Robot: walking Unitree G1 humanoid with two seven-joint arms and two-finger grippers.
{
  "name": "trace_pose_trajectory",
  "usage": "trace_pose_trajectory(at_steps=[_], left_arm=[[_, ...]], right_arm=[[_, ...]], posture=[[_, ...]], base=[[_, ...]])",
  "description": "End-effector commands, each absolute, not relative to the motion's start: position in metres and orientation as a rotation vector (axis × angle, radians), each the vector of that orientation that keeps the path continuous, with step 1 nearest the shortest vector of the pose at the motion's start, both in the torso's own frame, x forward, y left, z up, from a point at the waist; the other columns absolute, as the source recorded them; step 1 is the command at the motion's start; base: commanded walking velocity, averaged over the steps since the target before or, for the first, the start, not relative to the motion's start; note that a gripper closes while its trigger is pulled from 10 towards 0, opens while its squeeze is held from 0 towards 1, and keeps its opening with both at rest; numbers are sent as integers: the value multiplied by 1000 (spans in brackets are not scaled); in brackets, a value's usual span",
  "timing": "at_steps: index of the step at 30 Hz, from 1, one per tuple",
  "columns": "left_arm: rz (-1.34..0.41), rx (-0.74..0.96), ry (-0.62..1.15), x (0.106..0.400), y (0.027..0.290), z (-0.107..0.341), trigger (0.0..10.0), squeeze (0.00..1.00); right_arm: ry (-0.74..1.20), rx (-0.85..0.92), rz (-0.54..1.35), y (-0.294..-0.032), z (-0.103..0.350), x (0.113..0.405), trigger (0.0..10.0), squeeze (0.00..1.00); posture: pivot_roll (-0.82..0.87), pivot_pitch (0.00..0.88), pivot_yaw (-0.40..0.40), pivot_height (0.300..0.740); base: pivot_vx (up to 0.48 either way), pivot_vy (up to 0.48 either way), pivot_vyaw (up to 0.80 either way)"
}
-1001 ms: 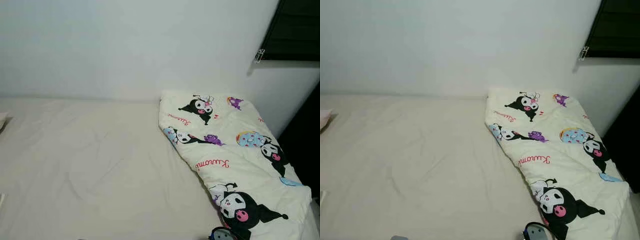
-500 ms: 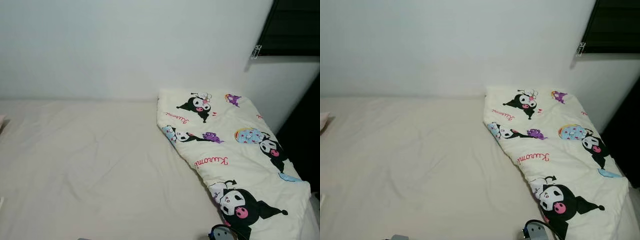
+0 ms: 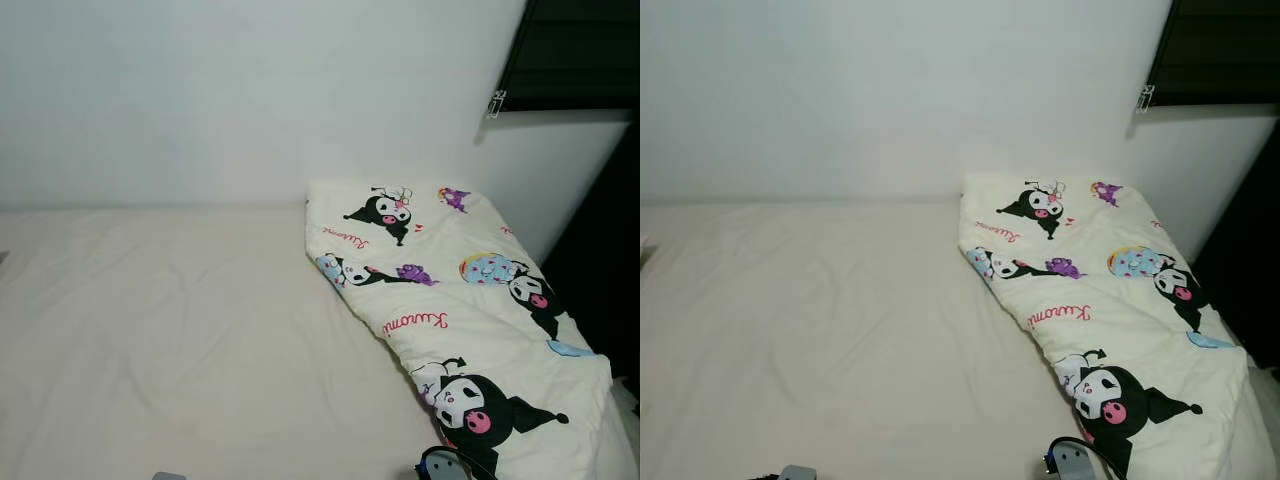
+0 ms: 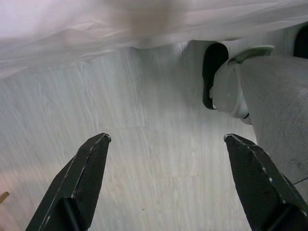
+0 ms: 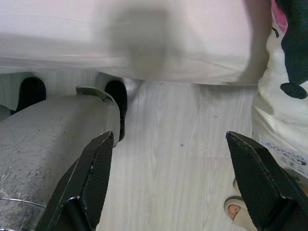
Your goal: Clean up the room
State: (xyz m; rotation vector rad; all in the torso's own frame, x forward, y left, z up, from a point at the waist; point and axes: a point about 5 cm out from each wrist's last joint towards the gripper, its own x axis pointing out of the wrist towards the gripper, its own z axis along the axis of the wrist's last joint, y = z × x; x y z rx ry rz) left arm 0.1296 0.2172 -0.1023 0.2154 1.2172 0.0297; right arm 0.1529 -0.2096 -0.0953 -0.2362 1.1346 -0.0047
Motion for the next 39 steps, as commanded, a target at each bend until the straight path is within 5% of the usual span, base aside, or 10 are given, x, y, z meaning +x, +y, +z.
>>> trace_pose_trajectory(at_steps=[1,17,27,39], left_arm=[[35,222,1226,127,221,-102,10000,0],[146,175,1206,126,236,-99,10000,0],[261,97,1125,134,247,-93,10000,0],[264,89,1111,135,247,-93,10000,0]], right_arm=[[1139,-232,1,-206,-96,153,10000,0],[1112,-217,-65,-213,-94,155,10000,0],[895,-221,-193,-262,-56,204,10000,0],[798,-224,-177,-255,-38,235,10000,0]], posture=[[-95,15,-24,740],[-101,21,-28,740],[-104,33,-26,740],[-105,24,-35,740]], base=[[0,0,0],[0,0,0],[0,0,0],[-279,0,0]])
